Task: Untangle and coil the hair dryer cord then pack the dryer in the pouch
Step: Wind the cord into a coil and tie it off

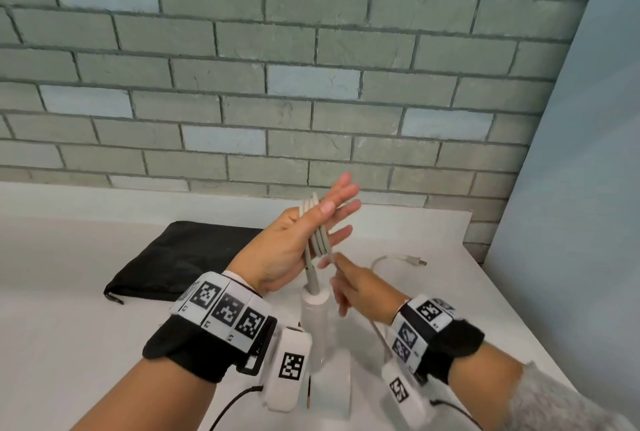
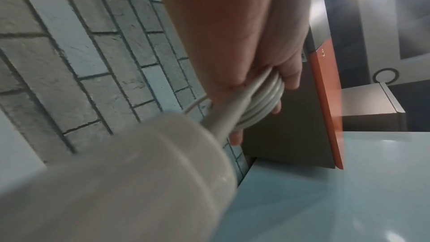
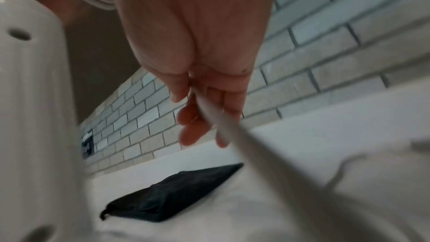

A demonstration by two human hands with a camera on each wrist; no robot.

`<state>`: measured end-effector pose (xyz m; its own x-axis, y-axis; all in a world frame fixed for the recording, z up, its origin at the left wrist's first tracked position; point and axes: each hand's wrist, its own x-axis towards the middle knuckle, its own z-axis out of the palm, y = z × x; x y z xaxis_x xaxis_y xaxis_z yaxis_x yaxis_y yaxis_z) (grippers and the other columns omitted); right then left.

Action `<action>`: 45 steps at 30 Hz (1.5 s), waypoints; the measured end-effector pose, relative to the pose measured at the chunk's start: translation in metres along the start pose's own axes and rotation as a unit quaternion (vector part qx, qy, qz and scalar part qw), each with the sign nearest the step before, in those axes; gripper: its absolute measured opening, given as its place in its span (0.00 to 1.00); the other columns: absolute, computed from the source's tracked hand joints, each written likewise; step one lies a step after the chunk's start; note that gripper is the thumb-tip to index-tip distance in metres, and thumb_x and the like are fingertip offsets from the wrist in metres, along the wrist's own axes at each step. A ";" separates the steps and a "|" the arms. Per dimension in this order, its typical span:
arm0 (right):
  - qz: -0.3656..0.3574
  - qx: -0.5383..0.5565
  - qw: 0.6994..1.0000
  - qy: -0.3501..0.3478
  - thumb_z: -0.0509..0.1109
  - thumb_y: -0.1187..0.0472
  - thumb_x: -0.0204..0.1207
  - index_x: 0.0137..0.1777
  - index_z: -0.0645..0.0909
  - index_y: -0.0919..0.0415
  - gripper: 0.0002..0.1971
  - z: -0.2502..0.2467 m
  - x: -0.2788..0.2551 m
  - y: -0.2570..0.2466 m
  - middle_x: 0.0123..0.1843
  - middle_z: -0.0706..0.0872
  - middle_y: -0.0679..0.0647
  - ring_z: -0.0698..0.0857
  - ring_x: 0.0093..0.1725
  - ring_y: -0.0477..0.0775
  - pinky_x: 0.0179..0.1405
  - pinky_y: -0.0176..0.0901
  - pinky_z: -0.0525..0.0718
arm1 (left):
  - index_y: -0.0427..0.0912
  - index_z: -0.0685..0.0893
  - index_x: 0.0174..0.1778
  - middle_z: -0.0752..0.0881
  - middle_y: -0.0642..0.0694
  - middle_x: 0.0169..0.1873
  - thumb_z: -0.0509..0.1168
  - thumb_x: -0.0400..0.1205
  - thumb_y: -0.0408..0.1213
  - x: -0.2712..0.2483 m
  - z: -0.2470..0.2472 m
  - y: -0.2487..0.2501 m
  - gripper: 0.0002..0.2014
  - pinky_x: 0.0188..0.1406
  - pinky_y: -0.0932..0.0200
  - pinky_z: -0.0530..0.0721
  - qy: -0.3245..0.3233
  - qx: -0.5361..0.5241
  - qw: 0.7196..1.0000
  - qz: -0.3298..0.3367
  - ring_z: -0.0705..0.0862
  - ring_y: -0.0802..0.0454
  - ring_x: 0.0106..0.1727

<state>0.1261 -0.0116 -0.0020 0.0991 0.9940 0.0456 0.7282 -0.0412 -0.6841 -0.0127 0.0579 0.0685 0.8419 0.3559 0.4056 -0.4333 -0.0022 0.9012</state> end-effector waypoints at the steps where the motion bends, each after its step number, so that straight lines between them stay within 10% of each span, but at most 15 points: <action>1: 0.003 -0.001 1.000 -0.025 0.50 0.60 0.83 0.66 0.64 0.47 0.14 0.006 -0.003 0.003 0.34 0.75 0.51 0.76 0.26 0.45 0.34 0.42 0.81 | 0.52 0.77 0.65 0.75 0.71 0.68 0.61 0.78 0.50 0.002 -0.003 -0.002 0.19 0.73 0.59 0.72 0.026 0.004 1.000 0.005 0.71 0.58 0.75; 7: -0.042 -0.145 0.985 -0.082 0.53 0.60 0.82 0.77 0.54 0.53 0.23 0.006 -0.021 -0.012 0.43 0.83 0.57 0.76 0.40 0.54 0.41 0.43 0.73 | 0.70 0.75 0.61 0.55 0.73 0.77 0.57 0.79 0.48 0.010 -0.011 -0.006 0.16 0.78 0.61 0.60 0.108 0.149 0.982 0.042 0.60 0.76 0.75; 10: -0.097 -0.209 0.973 -0.013 0.55 0.59 0.81 0.73 0.64 0.52 0.20 -0.014 -0.037 -0.021 0.62 0.82 0.58 0.82 0.56 0.59 0.54 0.52 0.79 | 0.62 0.70 0.68 0.51 0.66 0.80 0.56 0.82 0.45 0.014 -0.017 -0.001 0.17 0.61 0.82 0.65 0.100 0.256 0.960 0.046 0.63 0.91 0.62; 13: -0.156 -0.239 0.956 0.067 0.53 0.51 0.79 0.61 0.75 0.50 0.15 -0.037 -0.056 -0.041 0.56 0.84 0.50 0.83 0.54 0.55 0.50 0.55 0.82 | 0.54 0.73 0.69 0.61 0.61 0.79 0.56 0.84 0.42 0.016 -0.018 0.003 0.17 0.67 0.80 0.66 0.081 0.283 0.955 0.026 0.68 0.81 0.68; 16: -0.241 -0.252 0.923 0.164 0.56 0.49 0.77 0.49 0.78 0.51 0.12 -0.063 -0.065 -0.058 0.41 0.81 0.48 0.82 0.38 0.51 0.33 0.48 0.82 | 0.39 0.86 0.54 0.89 0.47 0.54 0.54 0.84 0.42 0.015 -0.007 0.007 0.17 0.69 0.65 0.74 0.046 0.270 0.962 -0.024 0.83 0.70 0.59; 19: -0.263 -0.200 0.916 0.229 0.64 0.51 0.74 0.49 0.81 0.53 0.09 -0.085 -0.060 -0.066 0.40 0.76 0.42 0.78 0.36 0.41 0.34 0.38 0.79 | 0.45 0.86 0.46 0.82 0.51 0.18 0.49 0.83 0.52 0.009 0.006 0.010 0.22 0.48 0.53 0.85 -0.025 0.265 0.962 -0.051 0.82 0.57 0.24; 24: -0.217 -0.062 0.967 0.115 0.65 0.55 0.75 0.67 0.71 0.44 0.20 -0.087 -0.041 -0.067 0.58 0.80 0.43 0.80 0.42 0.43 0.42 0.28 0.77 | 0.42 0.84 0.32 0.65 0.56 0.10 0.45 0.73 0.71 0.004 0.008 0.009 0.36 0.39 0.63 0.81 -0.151 0.095 0.976 -0.123 0.64 0.48 0.16; 28: -0.163 0.082 0.983 -0.013 0.58 0.58 0.78 0.59 0.77 0.57 0.12 -0.073 -0.037 -0.066 0.42 0.82 0.48 0.78 0.36 0.37 0.35 0.28 0.76 | 0.45 0.81 0.27 0.62 0.58 0.09 0.52 0.69 0.72 0.000 -0.001 0.008 0.32 0.35 0.65 0.80 -0.212 -0.018 0.967 -0.141 0.62 0.65 0.12; 31: -0.160 0.109 0.981 0.015 0.55 0.64 0.82 0.48 0.76 0.74 0.13 -0.066 -0.036 -0.067 0.36 0.80 0.56 0.77 0.27 0.34 0.30 0.23 0.73 | 0.46 0.81 0.27 0.67 0.59 0.10 0.62 0.68 0.68 -0.001 -0.008 0.008 0.26 0.37 0.64 0.82 -0.171 -0.018 0.976 -0.131 0.65 0.64 0.12; 35: -0.131 0.071 0.984 0.096 0.57 0.59 0.81 0.38 0.75 0.60 0.12 -0.066 -0.030 -0.064 0.31 0.77 0.47 0.75 0.25 0.36 0.28 0.25 0.70 | 0.42 0.83 0.43 0.79 0.55 0.22 0.74 0.70 0.43 0.000 -0.015 0.008 0.12 0.50 0.59 0.84 -0.067 0.054 0.992 -0.087 0.76 0.60 0.23; 41: -0.121 0.138 0.974 0.134 0.61 0.64 0.79 0.54 0.77 0.61 0.07 -0.074 -0.034 -0.050 0.38 0.76 0.47 0.74 0.28 0.44 0.27 0.33 0.74 | 0.39 0.79 0.48 0.73 0.53 0.25 0.59 0.79 0.40 0.000 -0.008 0.000 0.09 0.46 0.61 0.83 0.046 0.143 0.987 -0.064 0.71 0.59 0.27; 45: -0.152 -0.041 0.960 0.231 0.66 0.63 0.76 0.49 0.83 0.55 0.06 -0.084 -0.034 -0.034 0.44 0.81 0.51 0.81 0.41 0.45 0.44 0.27 0.75 | 0.37 0.76 0.44 0.71 0.57 0.22 0.53 0.85 0.37 -0.001 -0.005 0.001 0.09 0.46 0.61 0.83 0.057 0.125 0.988 -0.069 0.69 0.59 0.26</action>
<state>0.1551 -0.0529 0.0808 0.1512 0.8109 0.5652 0.8200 0.2164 -0.5298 -0.0152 0.0626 0.0680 0.8398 0.4712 0.2697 -0.2120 -0.1728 0.9619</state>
